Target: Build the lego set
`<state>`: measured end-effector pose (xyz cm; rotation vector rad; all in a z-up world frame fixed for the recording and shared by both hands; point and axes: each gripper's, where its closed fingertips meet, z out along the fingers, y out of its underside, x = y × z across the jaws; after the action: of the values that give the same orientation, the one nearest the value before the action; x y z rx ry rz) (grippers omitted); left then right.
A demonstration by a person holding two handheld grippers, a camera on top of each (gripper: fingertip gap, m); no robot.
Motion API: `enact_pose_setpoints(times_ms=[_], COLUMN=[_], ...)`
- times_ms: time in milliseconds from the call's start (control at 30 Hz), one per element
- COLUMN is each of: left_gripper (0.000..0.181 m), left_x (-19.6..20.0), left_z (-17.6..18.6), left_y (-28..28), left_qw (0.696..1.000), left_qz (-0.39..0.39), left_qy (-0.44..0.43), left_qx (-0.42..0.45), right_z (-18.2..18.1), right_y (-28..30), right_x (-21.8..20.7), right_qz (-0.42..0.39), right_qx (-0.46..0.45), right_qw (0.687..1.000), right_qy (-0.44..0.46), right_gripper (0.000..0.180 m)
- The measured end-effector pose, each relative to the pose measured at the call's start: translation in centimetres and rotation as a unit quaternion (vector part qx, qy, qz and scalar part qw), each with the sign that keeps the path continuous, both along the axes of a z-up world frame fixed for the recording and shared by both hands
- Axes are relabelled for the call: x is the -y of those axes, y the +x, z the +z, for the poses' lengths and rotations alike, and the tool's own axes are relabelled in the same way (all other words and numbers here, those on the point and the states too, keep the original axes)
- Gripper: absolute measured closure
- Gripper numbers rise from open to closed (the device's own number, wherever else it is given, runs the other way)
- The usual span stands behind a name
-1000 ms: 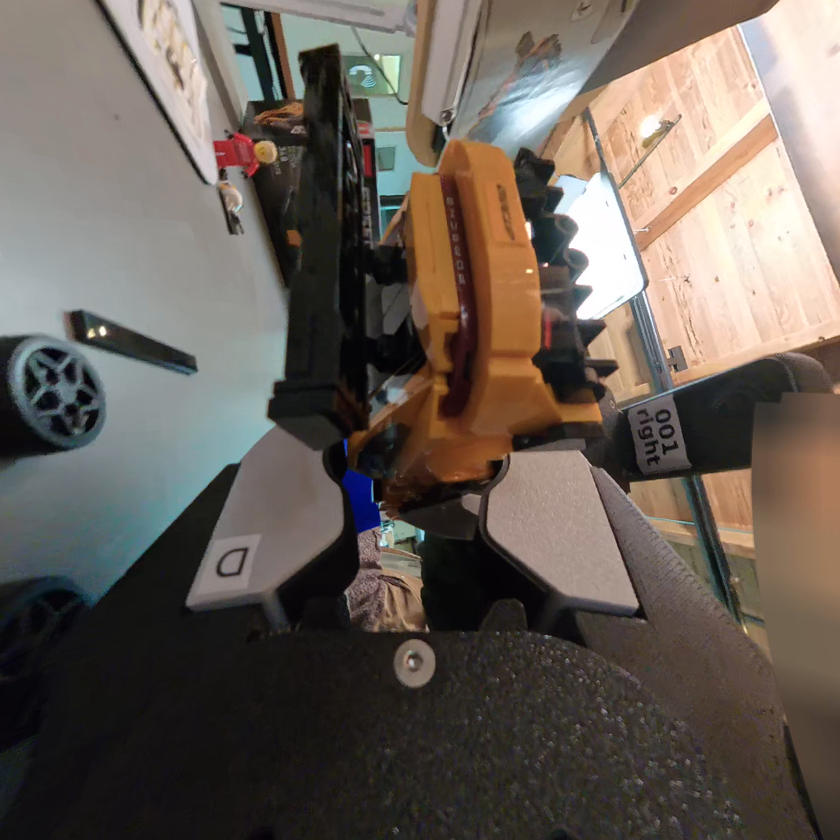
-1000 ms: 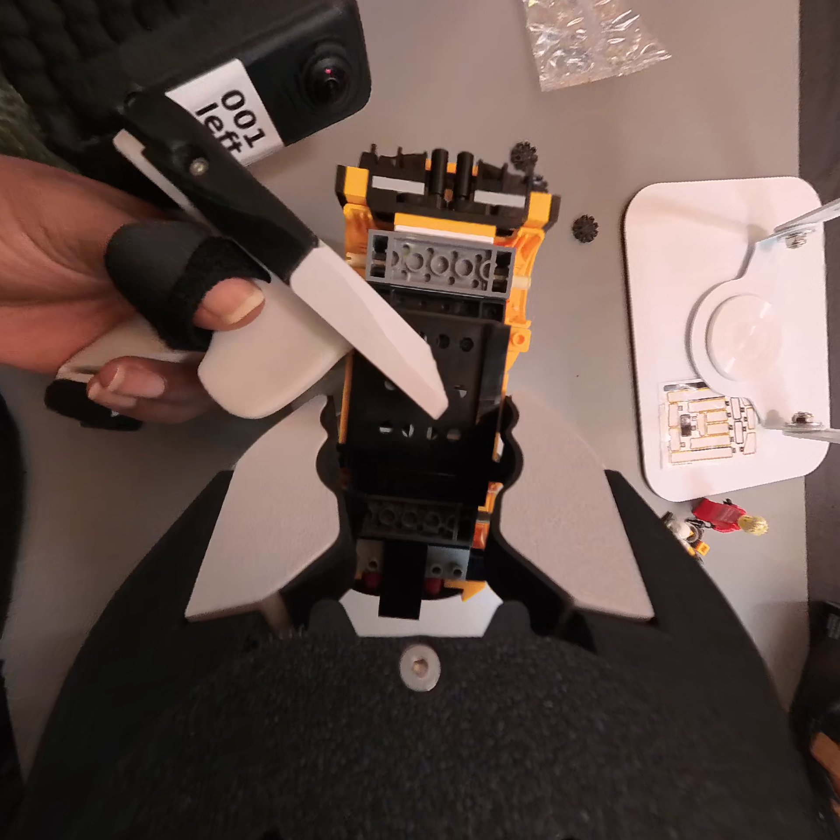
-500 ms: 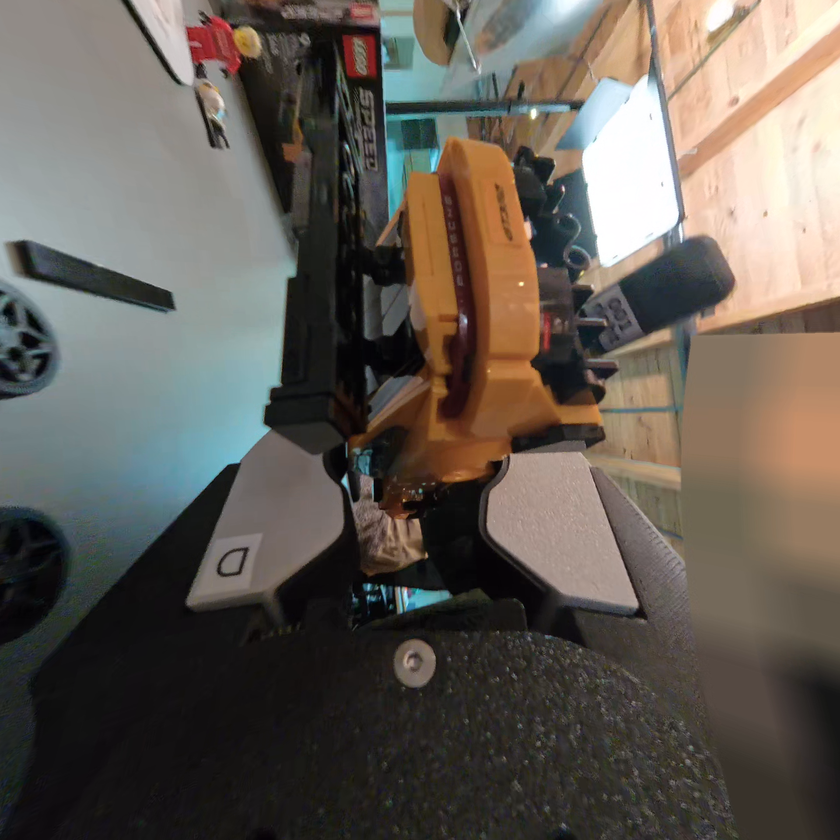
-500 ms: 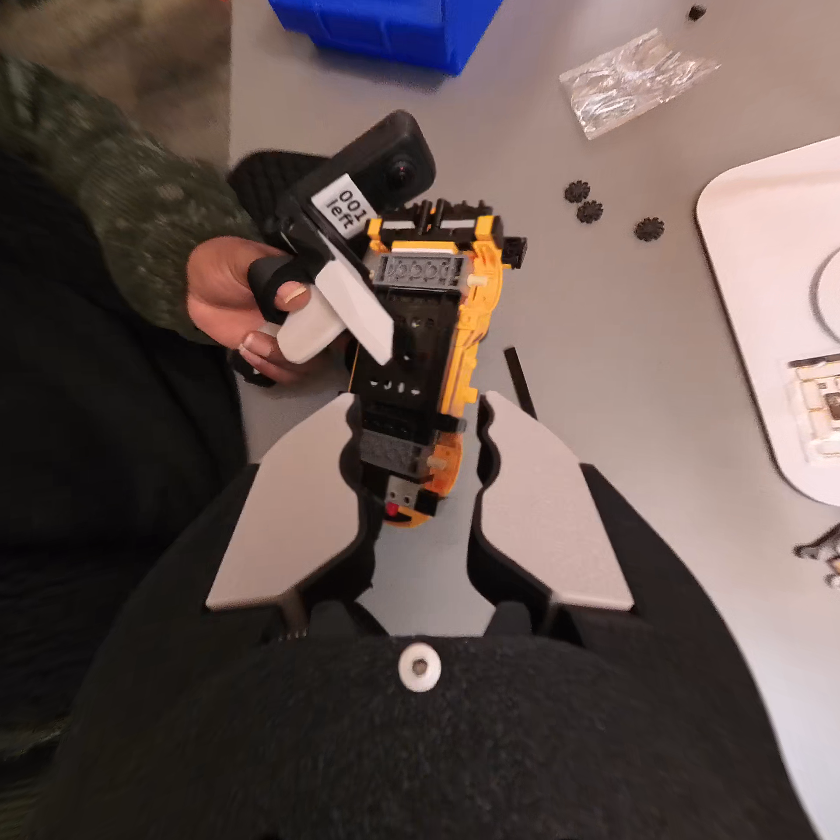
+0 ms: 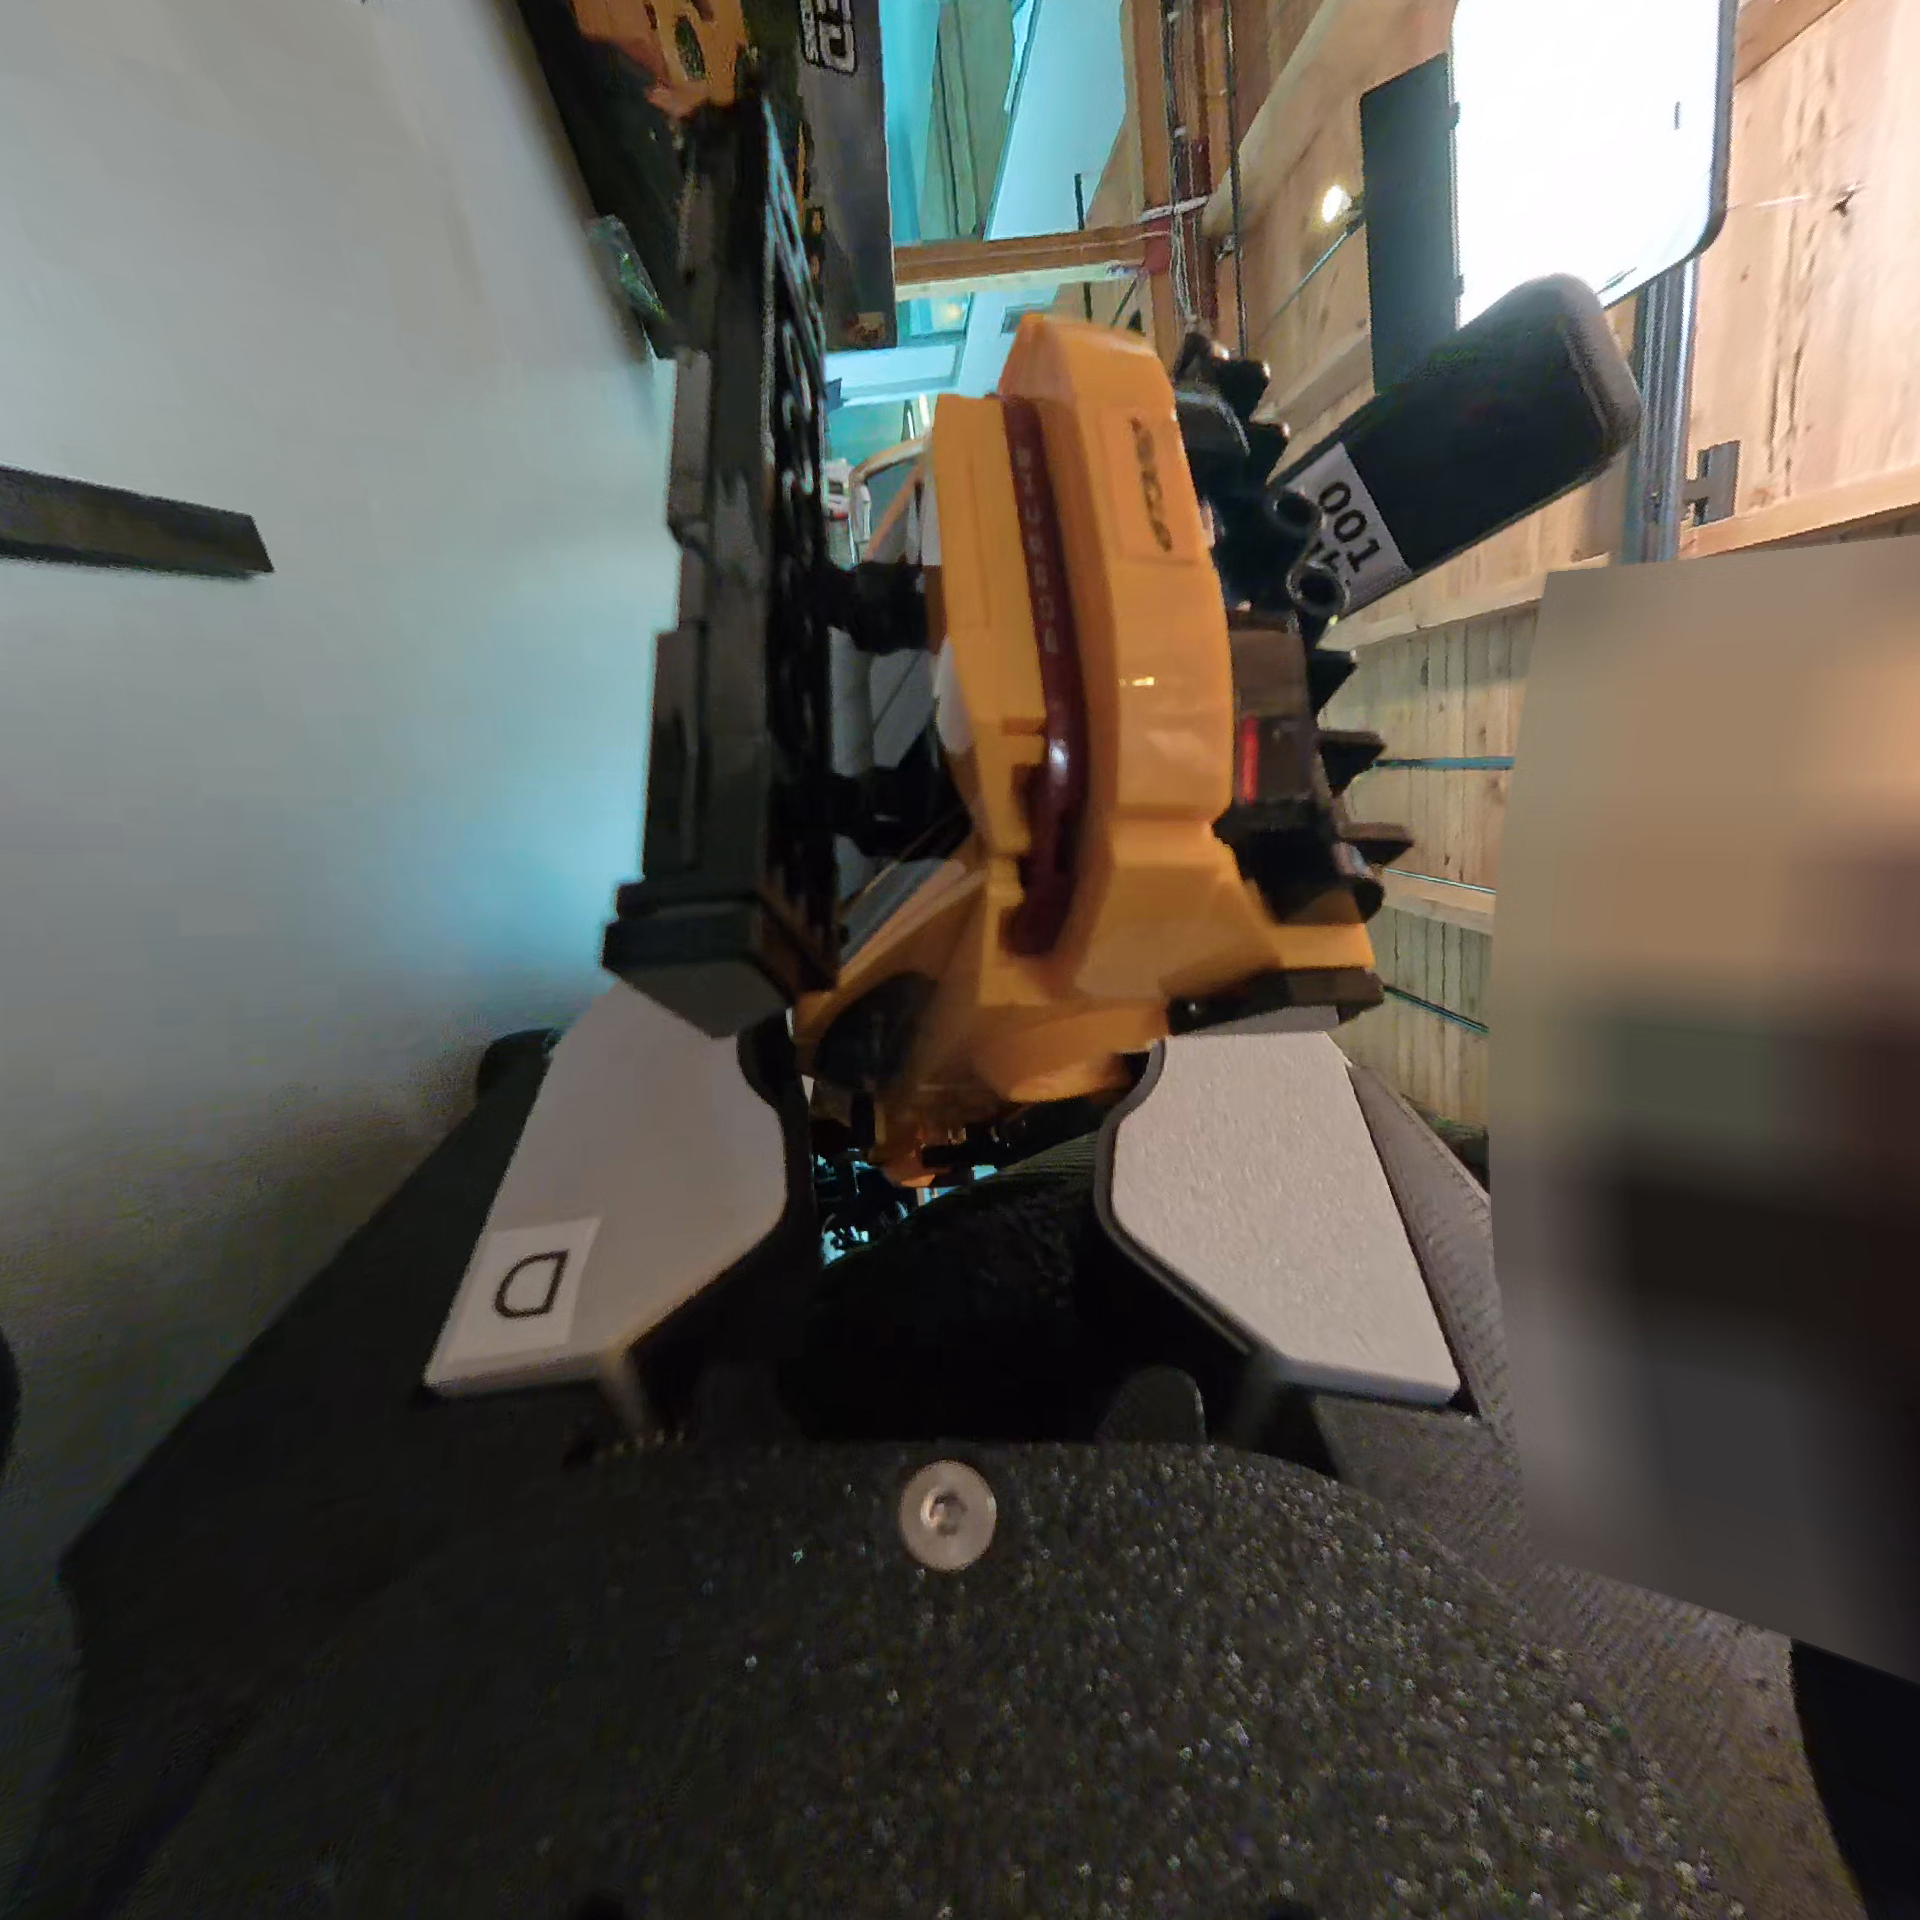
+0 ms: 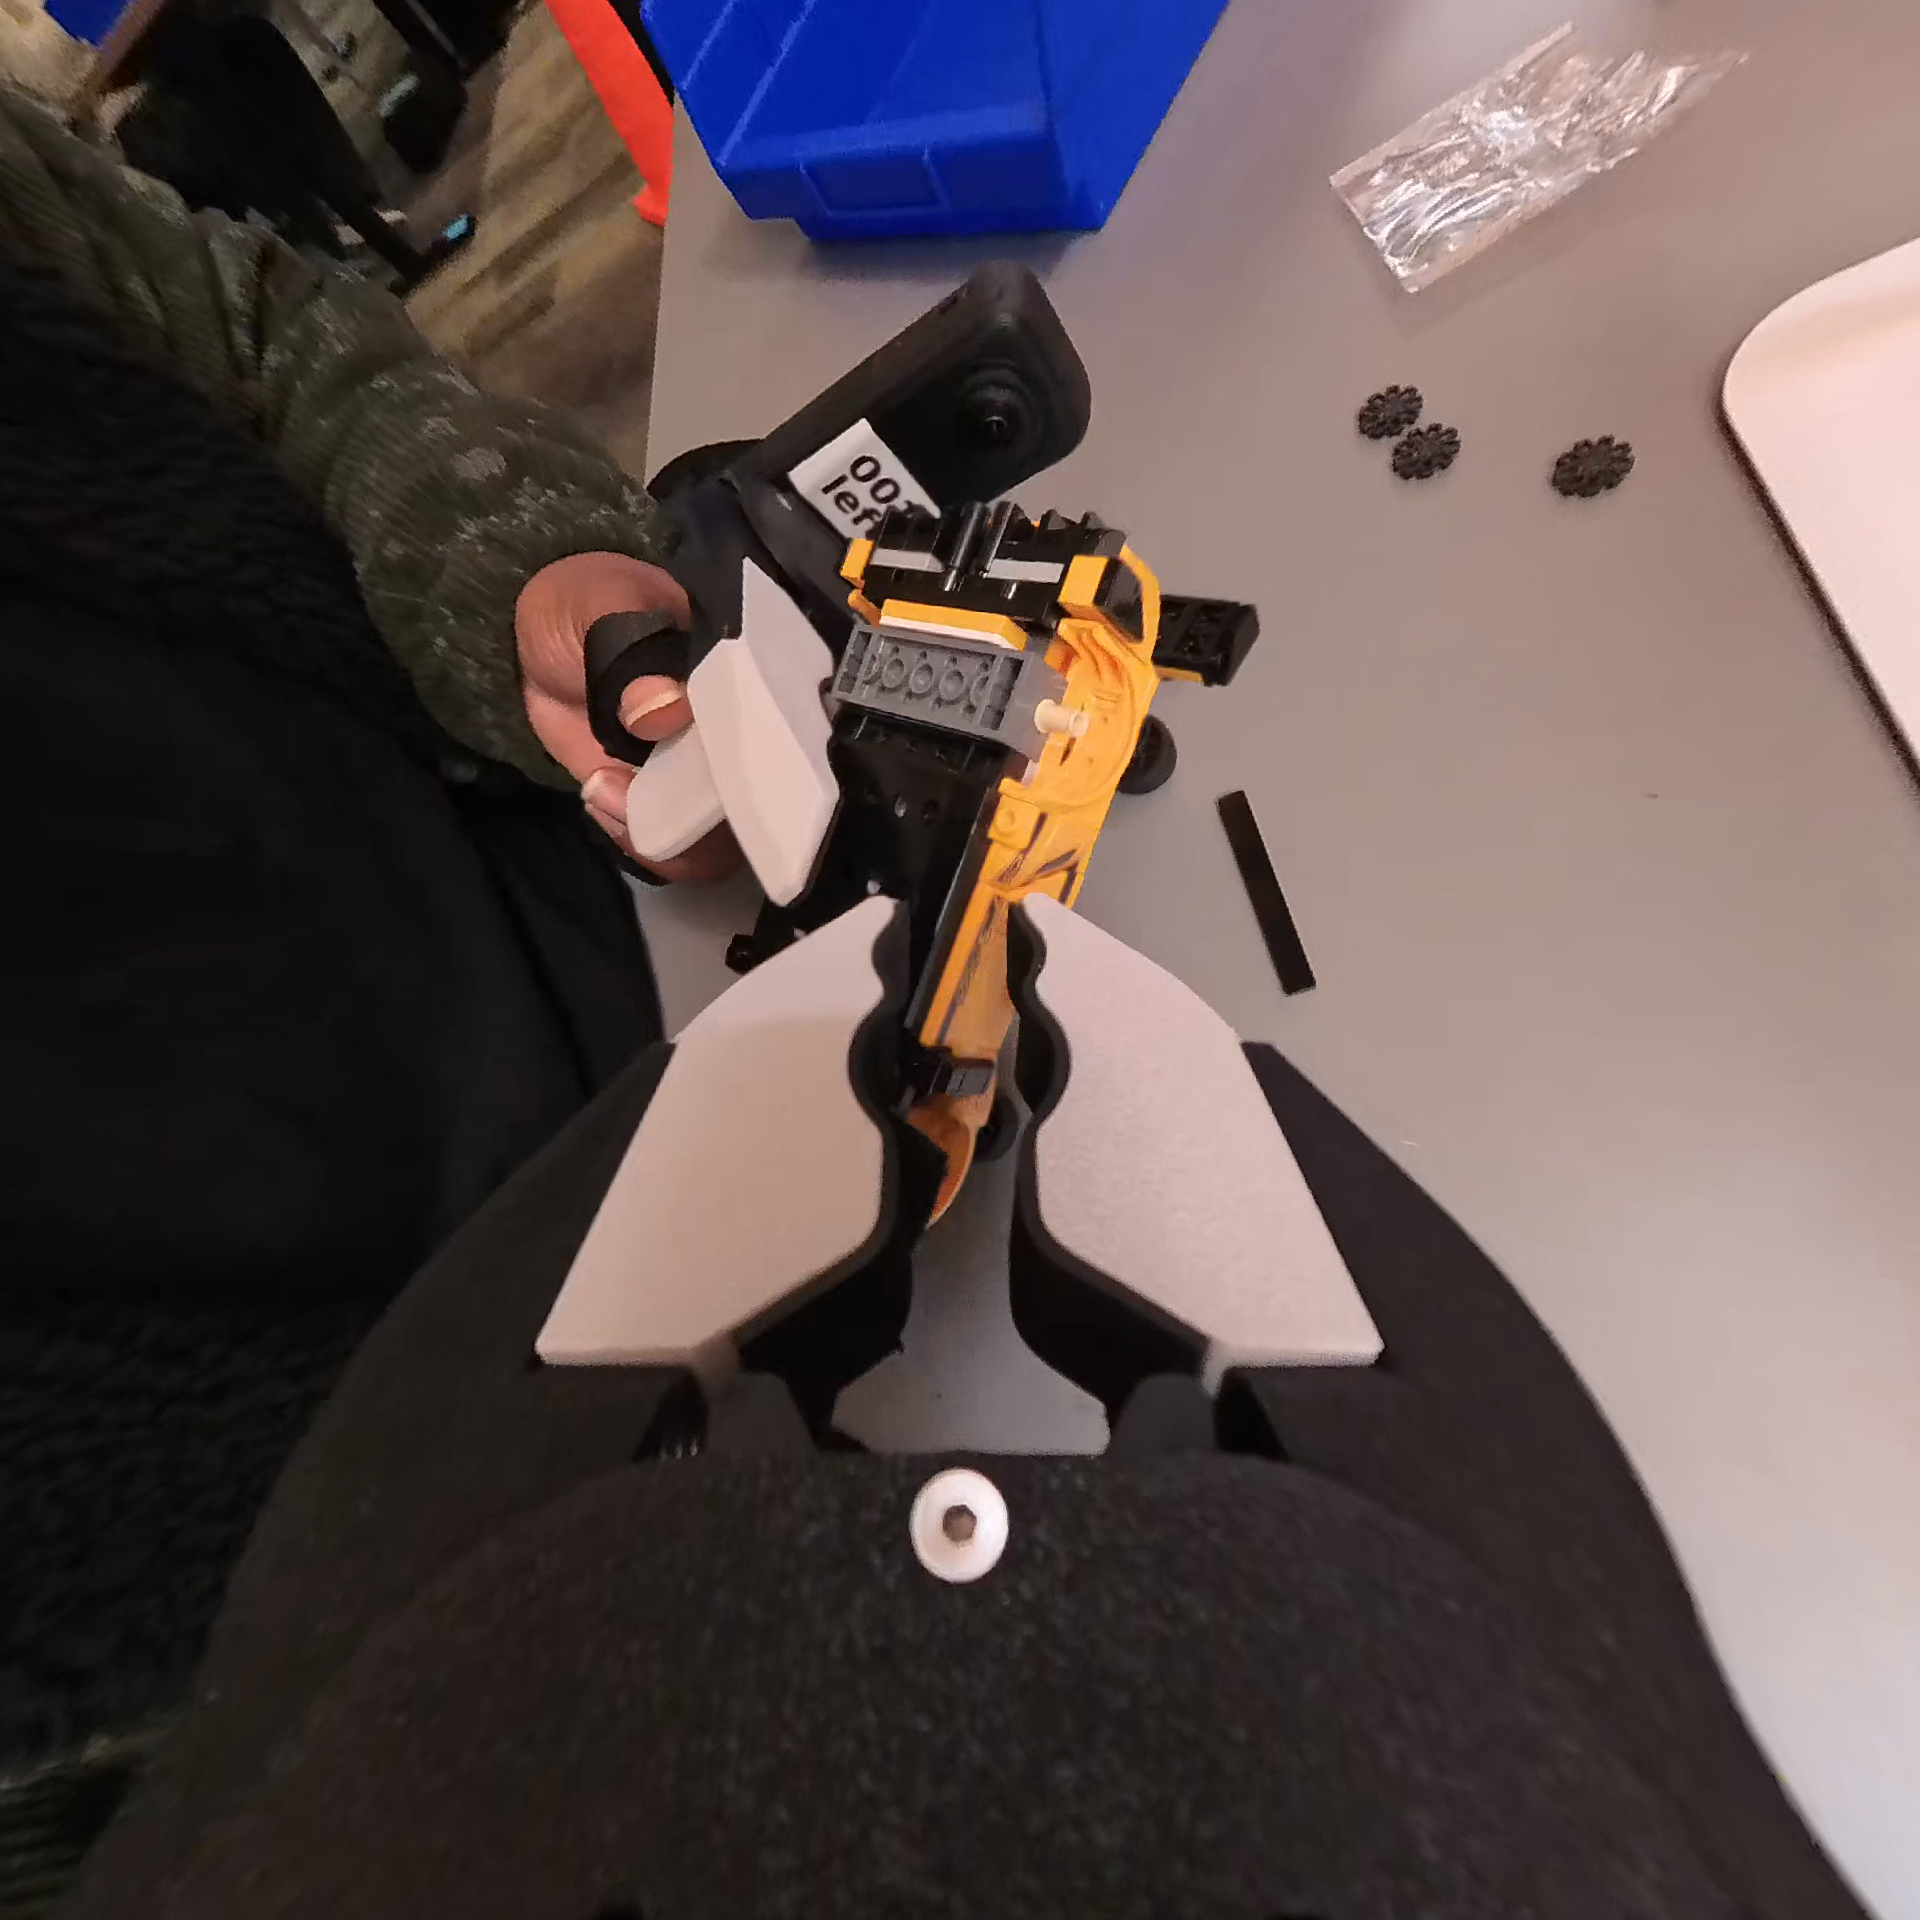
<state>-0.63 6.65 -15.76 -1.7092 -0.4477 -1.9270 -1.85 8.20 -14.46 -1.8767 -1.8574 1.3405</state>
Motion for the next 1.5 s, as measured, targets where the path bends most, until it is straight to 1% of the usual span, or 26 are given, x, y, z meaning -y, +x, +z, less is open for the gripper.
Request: enact_pose_setpoints(times_ms=[100,200,367,467,533,600,667,733,833,900,967,1100,1300,1500], left_gripper=[0.123,0.123,0.123,0.123,0.123,0.123,0.123,0.123,0.123,0.123,0.123,0.122,0.123,0.122], left_x=[0.0,0.0,0.1,0.1,0.2,0.2,0.1,0.0,-0.1,-0.2,-0.2,-0.1,-0.1,0.1], left_z=[-0.3,-0.8,-0.9,-0.9,-0.9,-1.0,-1.1,-1.3,-1.4,-1.5,-1.6,-1.6,-1.5,-1.4], left_y=[0.4,0.6,0.6,0.5,0.5,0.4,0.4,0.4,0.4,0.3,0.3,0.3,0.3,0.4], left_qw=[1.000,1.000,0.999,0.999,0.999,0.999,0.999,0.999,0.999,0.999,0.999,0.999,1.000,1.000], left_qz=[-0.013,-0.026,-0.035,-0.034,-0.032,-0.031,-0.027,-0.023,-0.017,-0.014,-0.014,-0.014,-0.008,-0.013], left_qy=[-0.005,-0.018,-0.014,-0.018,-0.019,-0.021,-0.024,-0.030,-0.032,-0.035,-0.036,-0.032,-0.018,-0.010], left_qx=[-0.004,-0.004,-0.010,-0.001,0.000,-0.002,-0.005,-0.006,-0.008,-0.011,-0.008,-0.004,-0.002,0.004], right_z=[-0.4,-0.8,-0.8,-0.8,-0.6,-0.4,-0.5,-1.0,-1.7,-1.8,-1.9,-2.0,-1.8,-1.8], right_y=[0.0,0.0,0.3,0.4,0.4,0.4,0.3,0.1,0.0,0.0,0.1,0.3,0.3,0.2], right_x=[0.0,-0.3,-0.3,-0.4,-0.4,-0.3,-0.3,-0.2,-0.3,-0.4,-0.4,-0.5,-0.4,-0.1], right_qz=[-0.004,-0.017,-0.024,-0.031,-0.035,-0.038,-0.040,-0.041,-0.047,-0.054,-0.056,-0.076,-0.115,-0.125], right_qx=[0.004,0.008,0.014,0.017,0.017,0.015,0.019,0.029,0.048,0.055,0.062,0.078,0.086,0.096], right_qw=[1.000,0.999,0.999,0.998,0.998,0.997,0.998,0.999,0.997,0.996,0.995,0.994,0.989,0.986], right_qy=[-0.021,-0.028,-0.047,-0.047,-0.052,-0.060,-0.049,-0.016,0.032,0.043,0.046,0.024,-0.034,-0.053], right_gripper=[0.161,0.166,0.167,0.170,0.169,0.164,0.159,0.159,0.164,0.171,0.172,0.172,0.172,0.171])
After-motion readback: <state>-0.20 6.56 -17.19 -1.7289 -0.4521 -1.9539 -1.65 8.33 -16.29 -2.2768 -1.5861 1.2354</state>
